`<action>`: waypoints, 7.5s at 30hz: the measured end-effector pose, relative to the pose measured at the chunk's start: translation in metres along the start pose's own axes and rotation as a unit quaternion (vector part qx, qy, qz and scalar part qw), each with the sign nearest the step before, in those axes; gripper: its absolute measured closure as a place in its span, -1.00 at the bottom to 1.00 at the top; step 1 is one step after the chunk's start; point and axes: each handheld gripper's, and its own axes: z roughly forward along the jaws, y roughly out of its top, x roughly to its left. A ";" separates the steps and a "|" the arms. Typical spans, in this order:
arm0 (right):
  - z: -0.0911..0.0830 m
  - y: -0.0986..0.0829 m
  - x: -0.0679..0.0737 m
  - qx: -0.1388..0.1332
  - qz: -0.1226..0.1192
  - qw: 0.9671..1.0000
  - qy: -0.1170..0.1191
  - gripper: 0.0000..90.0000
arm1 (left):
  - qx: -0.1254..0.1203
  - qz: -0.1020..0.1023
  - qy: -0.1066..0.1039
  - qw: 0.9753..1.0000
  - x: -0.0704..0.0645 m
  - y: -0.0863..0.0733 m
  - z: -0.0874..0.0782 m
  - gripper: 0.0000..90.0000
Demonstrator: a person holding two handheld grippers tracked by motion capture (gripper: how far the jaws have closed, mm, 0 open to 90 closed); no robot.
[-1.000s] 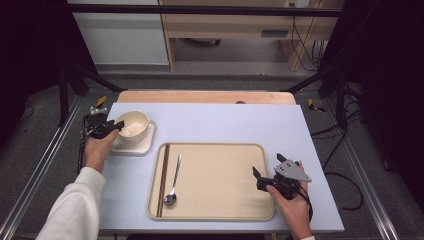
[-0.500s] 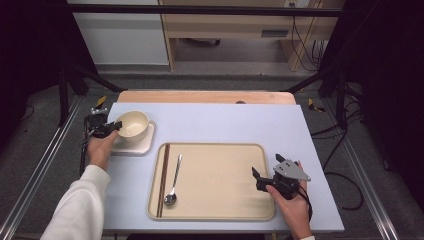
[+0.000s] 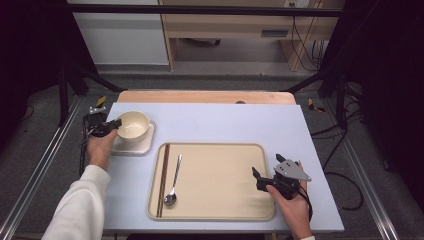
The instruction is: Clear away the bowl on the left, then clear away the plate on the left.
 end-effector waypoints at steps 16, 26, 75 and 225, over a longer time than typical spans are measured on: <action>0.001 -0.001 -0.003 0.001 0.008 1.000 0.004 -0.89 | -0.033 0.011 -0.075 0.997 -0.042 0.011 -0.055 0.82; 0.000 0.000 -0.002 0.000 0.005 1.000 0.007 -0.89 | -0.027 0.052 -0.137 0.989 -0.086 -0.004 -0.080 0.82; -0.002 -0.001 -0.005 0.000 0.007 1.000 -0.001 -0.87 | 0.051 0.115 -0.270 0.954 -0.187 -0.086 -0.067 0.82; -0.003 0.001 0.003 -0.047 -0.019 0.999 0.017 -0.75 | 0.110 -0.012 -0.037 0.993 0.039 -0.034 -0.004 0.62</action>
